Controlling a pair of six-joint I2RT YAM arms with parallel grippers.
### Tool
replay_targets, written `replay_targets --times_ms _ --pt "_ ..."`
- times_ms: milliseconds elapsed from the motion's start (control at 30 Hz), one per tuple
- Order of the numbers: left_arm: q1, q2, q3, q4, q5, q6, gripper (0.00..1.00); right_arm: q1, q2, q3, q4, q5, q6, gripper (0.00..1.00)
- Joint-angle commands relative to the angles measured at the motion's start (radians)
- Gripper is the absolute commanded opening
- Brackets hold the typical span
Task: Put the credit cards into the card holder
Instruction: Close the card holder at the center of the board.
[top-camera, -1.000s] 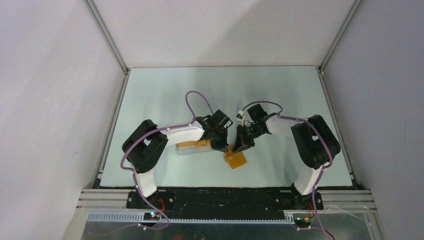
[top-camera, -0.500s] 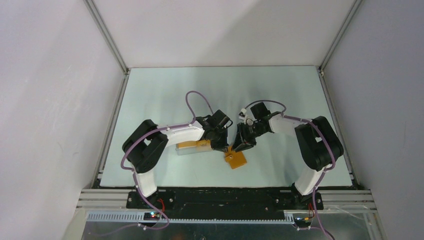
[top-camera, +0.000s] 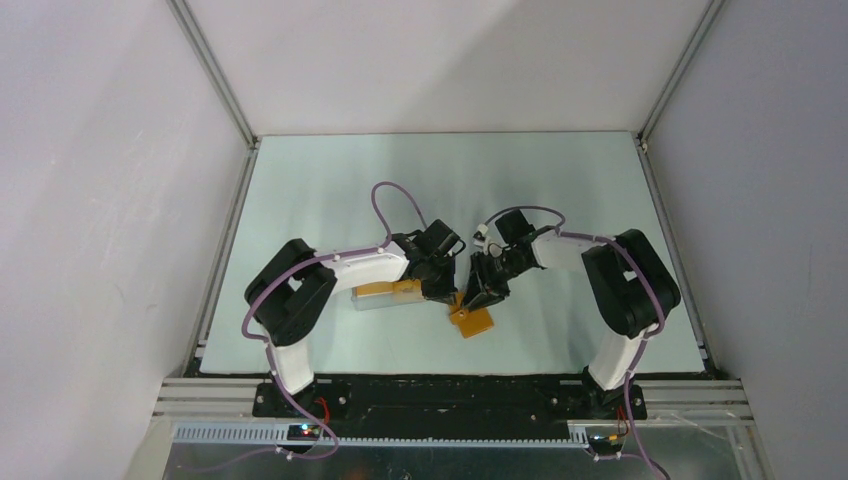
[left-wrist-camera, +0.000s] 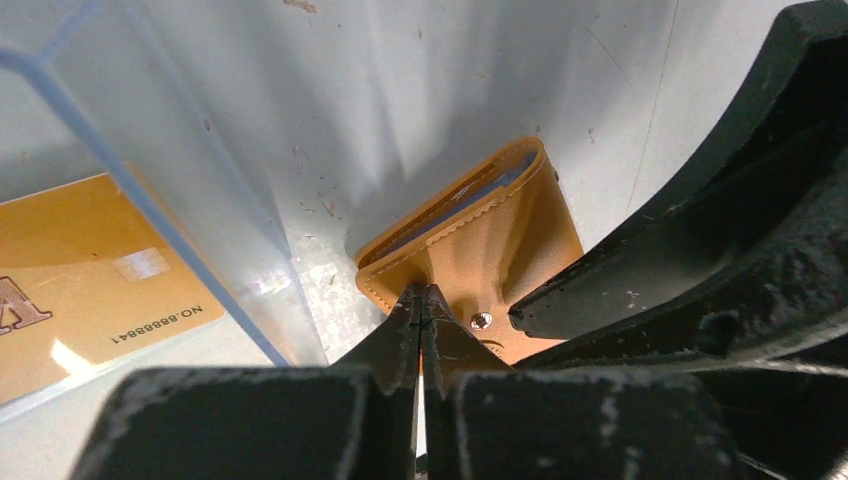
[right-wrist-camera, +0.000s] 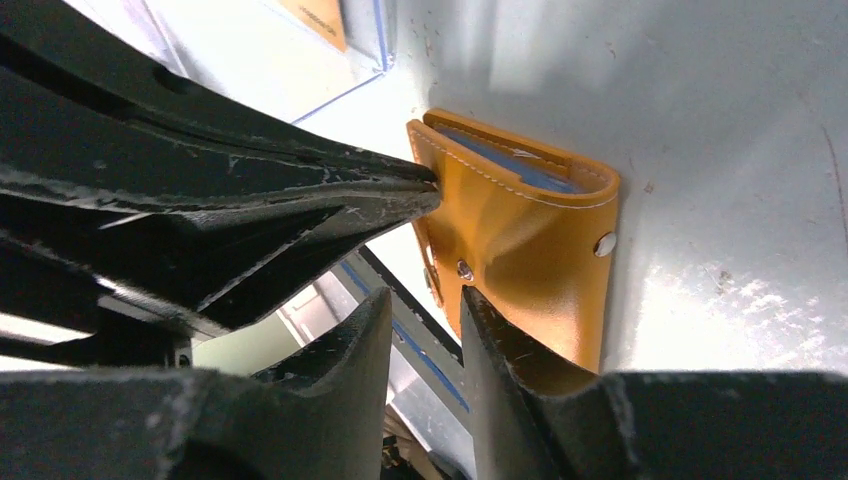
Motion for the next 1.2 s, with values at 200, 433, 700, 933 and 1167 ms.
replay_targets --times_ms 200,433,700,933,1167 --pt "-0.014 0.043 0.006 -0.008 -0.012 0.031 0.00 0.026 0.034 -0.006 -0.039 0.009 -0.026 0.33" --pt "-0.013 0.045 0.006 -0.008 -0.012 0.031 0.00 0.034 0.058 -0.005 -0.002 -0.007 -0.003 0.27" --pt "-0.014 0.049 0.006 -0.008 -0.011 0.031 0.00 0.036 0.066 -0.005 0.014 -0.002 0.004 0.13" --pt "-0.014 0.052 0.006 -0.007 -0.005 0.031 0.00 0.034 0.017 -0.004 0.030 -0.010 0.002 0.00" --pt "-0.013 0.056 0.008 -0.008 -0.001 0.032 0.00 0.030 -0.015 -0.004 0.017 0.041 -0.024 0.00"
